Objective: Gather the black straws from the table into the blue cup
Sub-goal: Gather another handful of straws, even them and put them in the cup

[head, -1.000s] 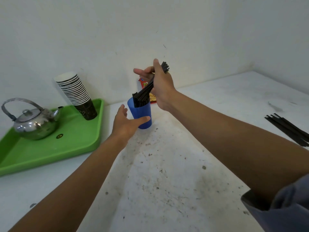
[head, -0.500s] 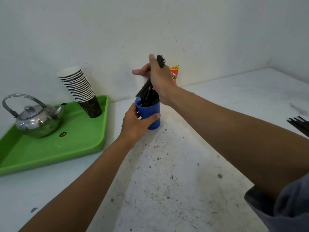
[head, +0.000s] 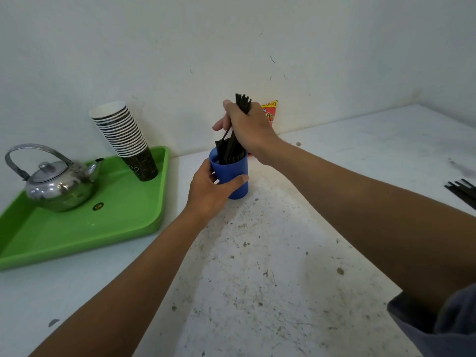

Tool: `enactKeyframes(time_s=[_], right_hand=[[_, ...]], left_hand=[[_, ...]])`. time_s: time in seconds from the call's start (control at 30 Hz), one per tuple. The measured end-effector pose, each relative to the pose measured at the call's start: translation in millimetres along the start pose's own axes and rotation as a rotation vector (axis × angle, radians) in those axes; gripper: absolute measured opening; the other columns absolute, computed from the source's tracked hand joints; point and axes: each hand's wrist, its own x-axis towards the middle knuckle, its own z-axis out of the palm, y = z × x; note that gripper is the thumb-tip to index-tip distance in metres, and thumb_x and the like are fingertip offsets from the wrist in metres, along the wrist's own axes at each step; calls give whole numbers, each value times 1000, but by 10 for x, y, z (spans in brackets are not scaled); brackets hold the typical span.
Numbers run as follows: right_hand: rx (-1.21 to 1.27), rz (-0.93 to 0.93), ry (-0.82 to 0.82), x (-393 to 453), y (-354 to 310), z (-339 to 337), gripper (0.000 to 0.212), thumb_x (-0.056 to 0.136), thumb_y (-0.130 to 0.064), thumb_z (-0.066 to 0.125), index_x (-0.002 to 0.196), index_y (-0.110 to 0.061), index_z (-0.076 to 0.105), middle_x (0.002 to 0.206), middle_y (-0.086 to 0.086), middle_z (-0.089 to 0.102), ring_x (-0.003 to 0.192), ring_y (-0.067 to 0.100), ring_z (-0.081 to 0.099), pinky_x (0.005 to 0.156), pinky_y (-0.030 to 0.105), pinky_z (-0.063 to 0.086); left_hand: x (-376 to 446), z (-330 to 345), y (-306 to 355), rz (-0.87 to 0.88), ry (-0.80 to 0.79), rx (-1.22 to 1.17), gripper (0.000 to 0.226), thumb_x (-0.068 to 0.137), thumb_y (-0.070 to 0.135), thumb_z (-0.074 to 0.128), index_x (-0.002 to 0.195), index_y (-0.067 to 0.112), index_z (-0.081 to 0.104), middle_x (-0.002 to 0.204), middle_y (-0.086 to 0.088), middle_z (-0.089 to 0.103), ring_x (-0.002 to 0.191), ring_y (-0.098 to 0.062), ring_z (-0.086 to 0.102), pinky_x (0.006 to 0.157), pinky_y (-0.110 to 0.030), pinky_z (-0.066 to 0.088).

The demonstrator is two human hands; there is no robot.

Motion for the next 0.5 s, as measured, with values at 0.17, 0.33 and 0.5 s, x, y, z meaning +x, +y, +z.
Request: enactKeyframes(time_s=[0.17,0.33,0.5], right_hand=[[-64,-69,39,-37,90,43,66,102,-46,46,43,-20,62,56,-2,70,71,14,73,79,31,55],[-246,-92,-111,-32,198,115,42,101,-41,52,77,-18,76,77,-8,69,73,5,64,72,19,51],[-46,-40,-203,-40,258,73,50,91,-51,64,131,-21,58,107,-6,66,105,9,63,94,27,49]], left_hand=[[-2,0,-1,11,-7,-7,73,76,35,89,139,26,53,130,6,67,118,-16,64,96,-36,58],[-1,3,-10,17,-8,-4,74,77,37,88,140,26,52,135,6,64,121,-15,62,99,-37,56],[-3,3,-26,29,-8,-27,71,76,35,89,138,26,54,131,8,66,118,-13,63,95,-31,57]])
